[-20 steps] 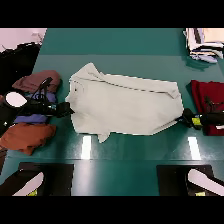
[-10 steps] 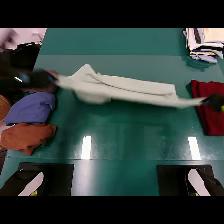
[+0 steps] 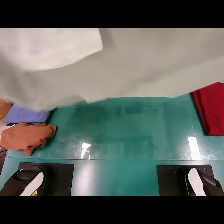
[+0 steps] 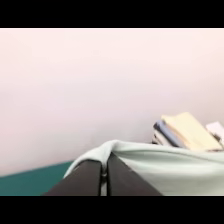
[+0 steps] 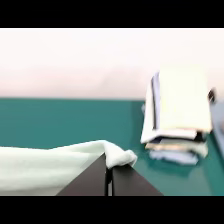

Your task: Fold the shirts.

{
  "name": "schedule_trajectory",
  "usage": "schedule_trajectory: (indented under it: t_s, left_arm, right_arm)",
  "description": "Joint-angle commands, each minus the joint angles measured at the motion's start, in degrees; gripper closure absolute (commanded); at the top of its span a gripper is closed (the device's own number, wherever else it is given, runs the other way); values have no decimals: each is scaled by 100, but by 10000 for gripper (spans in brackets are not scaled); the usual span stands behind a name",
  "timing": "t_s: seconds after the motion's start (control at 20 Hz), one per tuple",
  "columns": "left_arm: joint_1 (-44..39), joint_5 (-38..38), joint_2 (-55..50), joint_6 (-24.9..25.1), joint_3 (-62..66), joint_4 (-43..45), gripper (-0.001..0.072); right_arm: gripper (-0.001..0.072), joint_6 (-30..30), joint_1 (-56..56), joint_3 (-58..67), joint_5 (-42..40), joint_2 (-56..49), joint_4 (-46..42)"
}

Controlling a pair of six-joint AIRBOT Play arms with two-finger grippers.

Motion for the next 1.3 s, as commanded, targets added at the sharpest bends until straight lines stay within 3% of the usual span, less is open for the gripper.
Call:
schedule_trajectory:
  t_s: [0.0, 0.25, 0.4, 0.6, 0.75, 0.9, 1.1, 1.25]
  left_arm:
    - [4, 0, 0, -192, 396, 13, 684]
    - [4, -321, -162, -188, -1150, 15, 683]
    - [4, -649, -686, -151, -2186, 17, 682]
    - [4, -625, -1788, 13, -3230, 17, 682]
    - [4, -490, -2889, 186, -3519, 22, 682]
    - [4, 284, -3891, 358, -3517, 17, 682]
    - [4, 1856, -4559, 437, -3517, 9, 682]
    - [55, 2129, -4570, 479, -3392, 31, 682]
  right_arm:
    - [699, 144, -173, 1309, 540, -426, -2]
    - [699, 398, 74, 1718, 1438, -1504, 28]
    - [699, 404, 787, 868, 1611, -2109, -136]
    - [699, 560, 1875, -337, 1744, -3165, -1611]
    - [699, 560, 2164, -922, 1488, -4074, -1652]
    - [699, 560, 2159, -1091, 776, -4975, -1598]
    - [699, 560, 2153, -332, 251, -5842, -1600]
    - [699, 555, 2153, 328, 186, -6052, -1602]
